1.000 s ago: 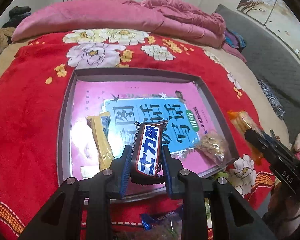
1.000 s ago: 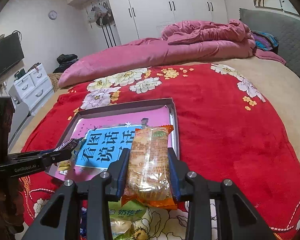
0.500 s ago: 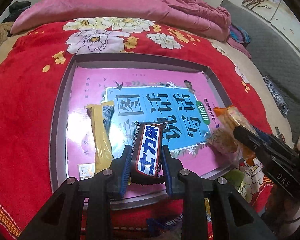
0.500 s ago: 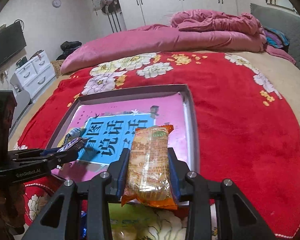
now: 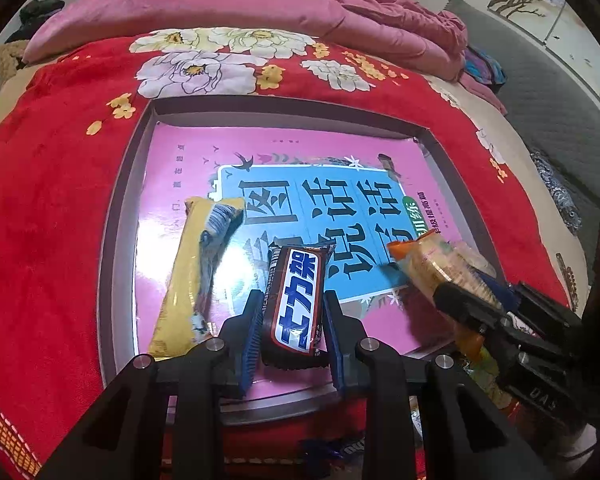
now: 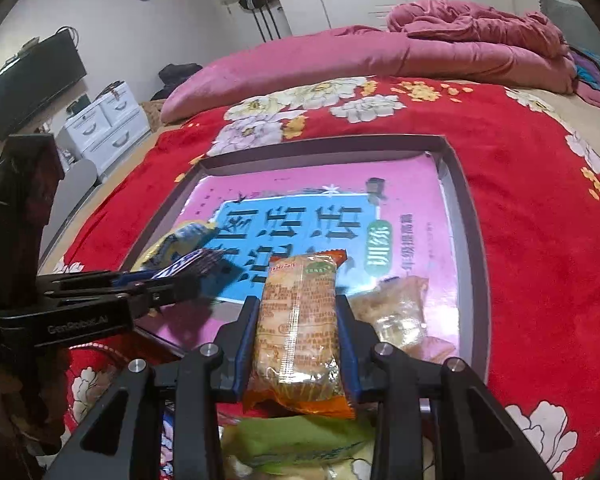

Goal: Organize snacks
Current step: 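Lower the chocolate bar onto the workbook and open the left gripper while the right lowers the bread, then withdraw both tools from the tray toward the snack pile on the bedspread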

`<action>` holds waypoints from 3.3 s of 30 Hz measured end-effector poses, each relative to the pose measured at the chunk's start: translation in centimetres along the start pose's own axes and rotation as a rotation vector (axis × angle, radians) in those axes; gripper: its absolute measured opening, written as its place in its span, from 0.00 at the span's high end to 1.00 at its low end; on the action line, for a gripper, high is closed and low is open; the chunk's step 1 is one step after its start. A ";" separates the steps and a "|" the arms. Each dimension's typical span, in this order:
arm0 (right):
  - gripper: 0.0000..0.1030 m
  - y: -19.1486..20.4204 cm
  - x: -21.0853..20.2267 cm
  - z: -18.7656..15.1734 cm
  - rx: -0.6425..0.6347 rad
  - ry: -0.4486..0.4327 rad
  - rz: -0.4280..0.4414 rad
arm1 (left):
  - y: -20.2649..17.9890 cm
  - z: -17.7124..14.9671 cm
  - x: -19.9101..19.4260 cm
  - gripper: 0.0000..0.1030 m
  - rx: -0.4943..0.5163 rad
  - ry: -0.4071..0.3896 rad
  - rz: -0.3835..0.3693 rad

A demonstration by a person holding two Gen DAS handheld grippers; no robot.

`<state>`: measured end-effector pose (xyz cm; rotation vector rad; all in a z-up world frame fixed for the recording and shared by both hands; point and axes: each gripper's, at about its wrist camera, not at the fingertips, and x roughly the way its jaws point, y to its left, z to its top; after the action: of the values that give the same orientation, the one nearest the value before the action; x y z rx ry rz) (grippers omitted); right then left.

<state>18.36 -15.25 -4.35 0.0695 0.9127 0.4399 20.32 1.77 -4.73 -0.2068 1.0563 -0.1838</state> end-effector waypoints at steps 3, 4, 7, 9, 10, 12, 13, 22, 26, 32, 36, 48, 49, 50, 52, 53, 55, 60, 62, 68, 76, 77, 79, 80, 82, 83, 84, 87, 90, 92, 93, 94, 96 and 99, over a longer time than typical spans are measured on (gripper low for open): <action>0.64 -0.4 0.1 0.1 -0.006 -0.006 -0.021 | 0.1 0.0 0.1 0.72 -0.011 0.000 -0.001; 0.64 -0.7 0.0 0.1 -0.003 -0.007 -0.019 | 0.1 0.0 0.2 0.72 -0.012 -0.001 0.002; 0.64 -0.8 0.1 0.2 -0.012 -0.016 -0.039 | 0.2 0.1 0.2 0.72 -0.017 -0.002 0.006; 0.64 -0.6 0.3 0.2 -0.026 -0.021 -0.061 | 0.2 0.1 0.2 0.72 -0.021 -0.006 0.009; 0.64 -0.4 0.4 0.2 -0.039 -0.020 -0.076 | 0.3 0.1 0.3 0.72 -0.023 -0.006 0.014; 0.64 0.1 0.6 0.2 -0.061 -0.018 -0.099 | 0.4 0.2 0.3 0.72 -0.029 -0.006 0.015; 0.64 0.2 0.7 0.2 -0.065 -0.016 -0.101 | 0.5 0.2 0.4 0.72 -0.032 -0.005 0.014; 0.63 0.5 0.6 0.1 -0.073 -0.011 -0.109 | 0.5 0.1 0.8 0.72 -0.033 -0.001 0.023; 0.62 0.7 0.6 0.1 -0.082 -0.013 -0.116 | 0.6 0.1 0.8 0.72 -0.033 0.000 0.026; 0.61 0.9 0.7 0.6 -0.093 -0.011 -0.130 | 0.6 0.4 1.0 0.71 -0.036 -0.001 0.034; 0.61 1.0 0.4 0.6 -0.092 -0.018 -0.126 | 0.6 0.6 1.0 0.71 -0.041 -0.003 0.033; 0.58 0.7 -1.2 0.5 -0.065 -0.024 -0.107 | 0.7 0.5 0.6 0.69 -0.044 -0.009 0.026; 0.58 0.7 -1.3 0.5 -0.060 -0.026 -0.105 | 0.7 0.5 0.5 0.69 -0.045 -0.012 0.027; 0.58 0.6 -1.5 0.4 -0.050 -0.026 -0.102 | 0.7 0.5 0.4 0.69 -0.046 -0.014 0.025; 0.54 0.4 -1.8 0.2 -0.035 -0.025 -0.096 | 0.8 0.6 0.3 0.69 -0.048 -0.017 0.028; 0.54 0.4 -1.9 0.1 -0.028 -0.025 -0.095 | 0.8 0.6 0.2 0.69 -0.048 -0.018 0.026; 0.53 0.3 -2.2 -0.1 -0.025 -0.027 -0.097 | 0.8 0.6 -0.1 0.69 -0.049 -0.023 0.024; 0.53 -0.2 -2.9 -0.4 0.003 -0.040 -0.107 | 0.9 0.4 -1.0 0.63 -0.057 -0.037 0.002; 0.52 -0.4 -3.1 -0.5 0.014 -0.040 -0.109 | 0.8 0.2 -1.5 0.61 -0.058 -0.045 -0.007; 0.51 -0.7 -3.5 -0.7 0.034 -0.041 -0.117 | 0.7 -0.1 -2.6 0.60 -0.062 -0.056 -0.023; 0.47 -0.9 -4.2 -0.6 0.043 -0.047 -0.119 | 0.8 -0.6 -4.3 0.39 -0.069 -0.084 -0.033; 0.47 -1.0 -4.3 -0.6 0.048 -0.049 -0.119 | 0.9 -0.7 -4.4 0.39 -0.072 -0.085 -0.032; 0.47 -1.1 -4.5 -0.6 0.056 -0.052 -0.120 | 1.1 -0.9 -4.8 0.35 -0.080 -0.087 -0.028; 0.47 -1.2 -4.6 -0.6 0.060 -0.053 -0.121 | 1.1 -1.0 -4.9 0.33 -0.082 -0.088 -0.028; 0.45 -1.3 -4.7 -0.7 0.065 -0.056 -0.123 | 1.3 -1.2 -5.5 0.31 -0.083 -0.096 -0.026; 0.44 -1.4 -4.8 -0.7 0.068 -0.059 -0.126 | 1.4 -1.3 -5.7 0.31 -0.081 -0.100 -0.022; 0.41 -1.4 -4.9 -0.7 0.072 -0.063 -0.128 | 1.5 -1.3 -5.9 0.31 -0.080 -0.104 -0.017; 0.41 -1.6 -5.1 -0.6 0.083 -0.067 -0.124 | 1.9 -1.5 -6.7 0.31 -0.082 -0.118 -0.002; 0.40 -1.6 -5.2 -0.6 0.087 -0.073 -0.127 | 2.6 -1.7 -7.5 0.28 -0.104 -0.131 0.010; 0.39 -1.5 -5.4 -0.6 0.087 -0.079 -0.131 | 3.0 -1.9 -7.8 0.27 -0.119 -0.137 0.008; 0.38 -1.4 -5.5 -0.6 0.085 -0.082 -0.133 | 3.2 -1.9 -8.0 0.27 -0.125 -0.140 0.007; 0.37 -1.4 -5.5 -0.6 0.085 -0.086 -0.137 | 3.3 -2.0 -8.2 0.27 -0.127 -0.141 0.008; 0.37 -1.2 -5.7 -0.7 0.086 -0.092 -0.139 | 3.4 -2.0 -8.4 0.27 -0.129 -0.144 0.016; 0.36 -1.2 -6.1 -0.7 0.088 -0.102 -0.142 | 3.7 -2.2 -8.8 0.27 -0.128 -0.151 0.020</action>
<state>14.97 -18.81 -0.51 0.1058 0.8303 0.2615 14.38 7.33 0.73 -0.3206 0.9202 -0.0807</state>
